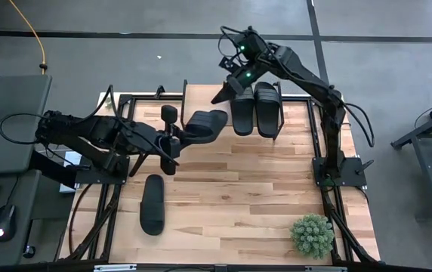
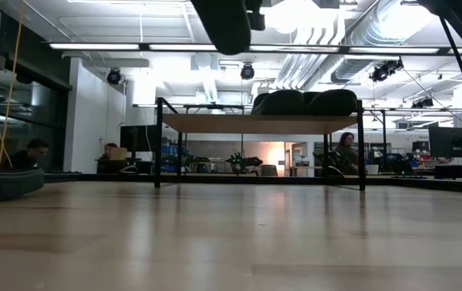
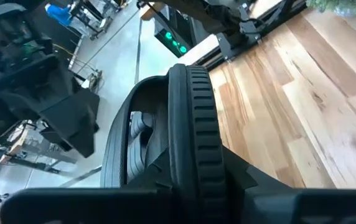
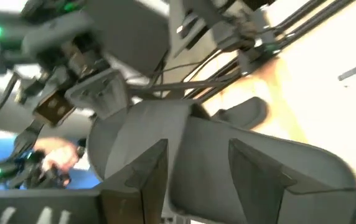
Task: Pick and place slides into the shelf
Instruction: Put the black slide on the shelf
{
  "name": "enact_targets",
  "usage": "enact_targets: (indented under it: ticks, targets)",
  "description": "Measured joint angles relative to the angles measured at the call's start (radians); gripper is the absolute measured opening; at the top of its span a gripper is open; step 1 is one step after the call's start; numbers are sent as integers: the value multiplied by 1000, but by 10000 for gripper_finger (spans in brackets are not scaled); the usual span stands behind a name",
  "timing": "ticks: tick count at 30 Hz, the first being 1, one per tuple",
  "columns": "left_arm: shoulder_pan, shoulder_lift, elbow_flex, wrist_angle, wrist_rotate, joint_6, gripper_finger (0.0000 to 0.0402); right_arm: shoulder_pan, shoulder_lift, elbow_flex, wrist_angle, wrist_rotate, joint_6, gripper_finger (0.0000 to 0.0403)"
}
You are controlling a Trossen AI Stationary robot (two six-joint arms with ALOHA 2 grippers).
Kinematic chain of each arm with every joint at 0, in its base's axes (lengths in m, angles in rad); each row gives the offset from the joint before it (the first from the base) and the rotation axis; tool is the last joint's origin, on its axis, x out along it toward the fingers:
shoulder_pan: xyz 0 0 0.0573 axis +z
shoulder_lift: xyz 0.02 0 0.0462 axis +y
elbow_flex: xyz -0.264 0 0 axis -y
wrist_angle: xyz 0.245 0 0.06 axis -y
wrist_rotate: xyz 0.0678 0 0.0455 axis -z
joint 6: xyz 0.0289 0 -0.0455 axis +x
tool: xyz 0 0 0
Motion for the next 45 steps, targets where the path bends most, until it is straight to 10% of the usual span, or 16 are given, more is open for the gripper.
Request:
enact_targets:
  ticks: [24, 45]
  targets:
    - [157, 57, 0, -6, -89, 88, 79, -83, -10, 0, 200, 158, 178, 158]
    - [293, 133, 0, 113, 35, 238, 57, 46, -189, 0, 214, 216, 99, 158]
